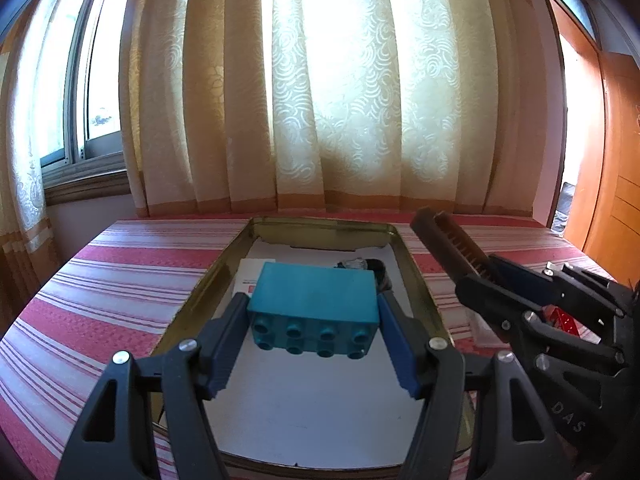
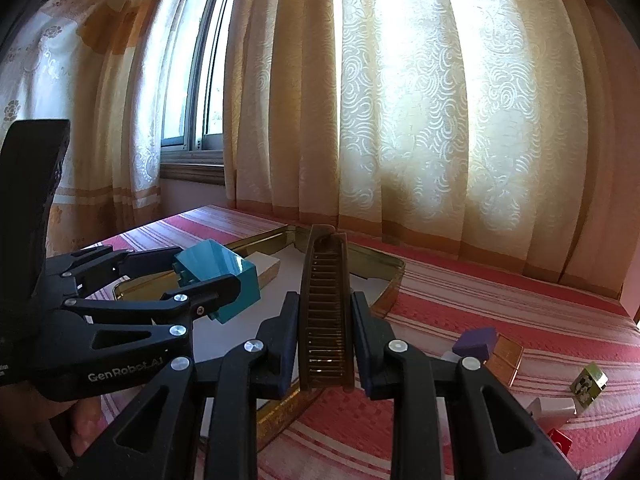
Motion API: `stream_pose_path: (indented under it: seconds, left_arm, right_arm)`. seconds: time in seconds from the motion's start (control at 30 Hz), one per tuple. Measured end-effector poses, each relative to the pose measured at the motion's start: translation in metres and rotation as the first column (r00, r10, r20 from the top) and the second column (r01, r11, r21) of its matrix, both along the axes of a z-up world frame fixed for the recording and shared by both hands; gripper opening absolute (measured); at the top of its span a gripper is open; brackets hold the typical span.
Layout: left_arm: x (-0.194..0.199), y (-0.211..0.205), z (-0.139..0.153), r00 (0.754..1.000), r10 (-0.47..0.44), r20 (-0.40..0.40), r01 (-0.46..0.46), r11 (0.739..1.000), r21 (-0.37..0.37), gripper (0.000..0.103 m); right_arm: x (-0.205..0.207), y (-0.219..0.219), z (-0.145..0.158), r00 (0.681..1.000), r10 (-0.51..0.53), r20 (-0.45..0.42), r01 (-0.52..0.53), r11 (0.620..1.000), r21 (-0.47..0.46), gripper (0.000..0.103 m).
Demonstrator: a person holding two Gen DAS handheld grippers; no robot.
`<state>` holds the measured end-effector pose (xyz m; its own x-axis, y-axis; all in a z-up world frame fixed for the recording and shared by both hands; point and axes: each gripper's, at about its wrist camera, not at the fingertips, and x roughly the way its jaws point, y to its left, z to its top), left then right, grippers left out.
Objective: Organize rigid objects
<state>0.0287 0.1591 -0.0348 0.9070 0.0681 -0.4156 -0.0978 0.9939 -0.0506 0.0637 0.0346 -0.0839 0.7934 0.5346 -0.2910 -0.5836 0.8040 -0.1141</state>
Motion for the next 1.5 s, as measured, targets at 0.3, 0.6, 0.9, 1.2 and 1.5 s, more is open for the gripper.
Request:
stream_pose_path:
  seconds: [0.3, 0.6, 0.9, 1.2, 1.5]
  left_arm:
    - [0.01, 0.012, -0.004, 0.999, -0.001, -0.046, 0.0, 1.0, -0.017, 0.065]
    - [0.024, 0.021, -0.009, 0.995, -0.007, -0.104, 0.005, 1.0, -0.026, 0.065]
    - [0.047, 0.03, -0.013, 0.981, -0.016, -0.193, 0.006, 0.999, -0.054, 0.065]
    - [0.061, 0.036, -0.01, 0.964, -0.017, -0.265, 0.008, 0.999, -0.032, 0.065]
    - [0.065, 0.036, -0.017, 0.956, 0.008, -0.294, -0.009, 1.0, -0.004, 0.065]
  right_arm:
    - [0.006, 0.008, -0.001, 1.0, 0.013, -0.008, -0.013, 1.0, -0.016, 0.027]
    - [0.015, 0.016, -0.002, 0.999, 0.025, -0.025, -0.026, 0.999, -0.033, 0.027]
    - [0.027, 0.034, -0.003, 0.998, 0.045, -0.041, -0.047, 0.997, -0.066, 0.027]
    - [0.052, 0.051, -0.012, 0.978, 0.062, -0.198, -0.077, 0.995, -0.066, 0.027]
    - [0.061, 0.058, -0.019, 0.96, 0.078, -0.269, -0.107, 0.99, -0.096, 0.028]
